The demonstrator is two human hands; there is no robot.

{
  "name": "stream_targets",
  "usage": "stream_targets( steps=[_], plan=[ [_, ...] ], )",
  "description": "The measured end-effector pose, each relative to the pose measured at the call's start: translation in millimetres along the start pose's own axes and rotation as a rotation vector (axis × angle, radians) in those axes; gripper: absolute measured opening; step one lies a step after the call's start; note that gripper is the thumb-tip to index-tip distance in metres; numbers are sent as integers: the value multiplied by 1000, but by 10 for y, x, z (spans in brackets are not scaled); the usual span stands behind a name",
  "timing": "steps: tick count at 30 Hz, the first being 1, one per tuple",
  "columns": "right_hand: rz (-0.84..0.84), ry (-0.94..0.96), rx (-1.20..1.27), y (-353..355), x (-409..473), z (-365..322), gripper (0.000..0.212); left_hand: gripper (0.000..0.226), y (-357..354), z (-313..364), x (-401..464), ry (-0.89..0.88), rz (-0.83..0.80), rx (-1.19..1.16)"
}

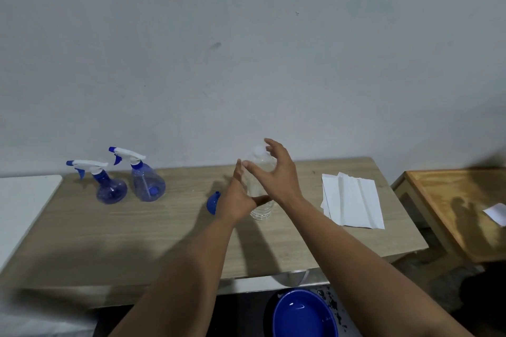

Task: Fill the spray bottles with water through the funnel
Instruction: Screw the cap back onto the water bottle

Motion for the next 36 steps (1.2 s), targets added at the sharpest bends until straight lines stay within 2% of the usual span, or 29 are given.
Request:
stream_targets(
  steps=[2,5,8,10,13,16,20,30,33,35,36],
  plan=[
    [31,-58,38,3,-177,185,94,131,65,-169,-67,14,62,67],
    [49,-170,26,-72,-401,578,115,105,215,-582,-125,42,223,207],
    [0,-266,-19,-302,-530,983,123,101,307,-1052,-5,122,334,333],
    [9,-275,-25,-426,-551,1154,117,100,281,-1277,120,159,326,385],
    [78,-302,-1,-603,-427,1364,98,84,213,-1482,363,158,332,451],
    [100,-320,35,-768,-202,1472,86,72,180,-1512,618,101,360,540],
    [73,-326,29,-936,187,1546,74,69,221,-1471,1045,64,373,576],
    [-17,-292,-54,-1241,1018,1581,82,65,339,-1310,1722,35,345,595],
    [-45,-310,-79,-1310,1144,1626,69,63,345,-1329,1794,11,325,594],
    [-36,-361,-111,-1328,1180,1670,71,69,353,-1343,1789,-12,314,567],
    [-37,-384,-120,-1327,1160,1673,80,76,371,-1351,1765,-16,312,550]
  ],
)
Point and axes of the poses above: each hand's wrist, its own x-axis towards the middle knuckle, its own y-axis out of the back of the hand, z = x × y, the point moved 8 cm from there along x, towards the middle knuckle, and after that the axes turned 4 degrees about y, right-handed, at the moved point
